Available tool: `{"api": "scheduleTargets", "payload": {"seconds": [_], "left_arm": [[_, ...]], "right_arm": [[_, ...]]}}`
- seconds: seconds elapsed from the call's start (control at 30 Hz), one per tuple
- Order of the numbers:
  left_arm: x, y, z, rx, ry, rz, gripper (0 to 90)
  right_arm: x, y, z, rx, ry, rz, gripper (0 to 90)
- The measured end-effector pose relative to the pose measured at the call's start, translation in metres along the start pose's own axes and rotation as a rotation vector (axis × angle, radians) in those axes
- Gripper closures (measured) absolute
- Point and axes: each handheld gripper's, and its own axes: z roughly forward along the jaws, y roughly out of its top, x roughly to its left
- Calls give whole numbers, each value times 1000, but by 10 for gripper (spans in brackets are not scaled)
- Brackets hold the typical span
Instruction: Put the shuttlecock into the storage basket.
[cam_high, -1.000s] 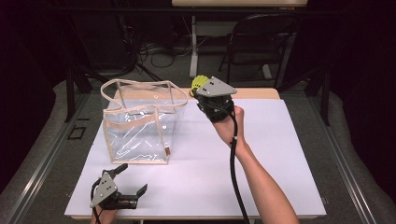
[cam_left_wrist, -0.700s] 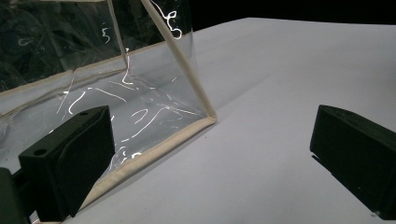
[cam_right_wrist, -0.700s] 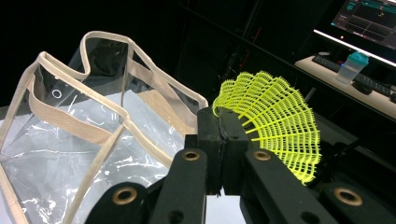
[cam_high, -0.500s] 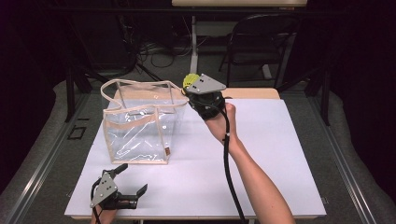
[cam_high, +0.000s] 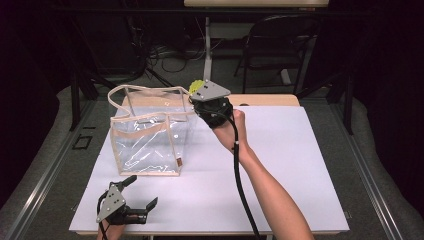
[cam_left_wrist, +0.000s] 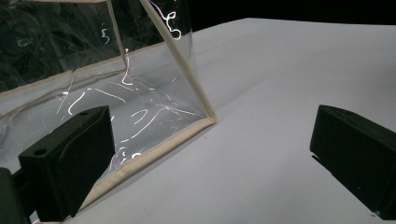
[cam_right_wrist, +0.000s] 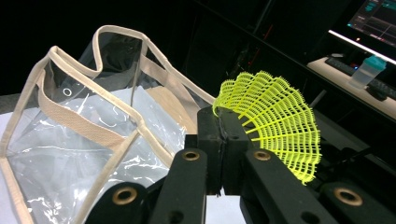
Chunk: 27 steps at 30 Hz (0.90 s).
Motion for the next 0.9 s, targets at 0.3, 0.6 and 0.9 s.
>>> {"api": "scheduleTargets", "payload": {"seconds": [0.3,0.6,0.9], "left_arm": [[0,0,0,-2,-1,0,1],[0,0,-1,-2,-1,-1,1],[0,0,-1,-7,-6,-4,1]], "right_arm": [[3,5,9,16,20,-3,898],[6,8,21,45,37,-6,898],[5,9,33,79,54,-2,898]]}}
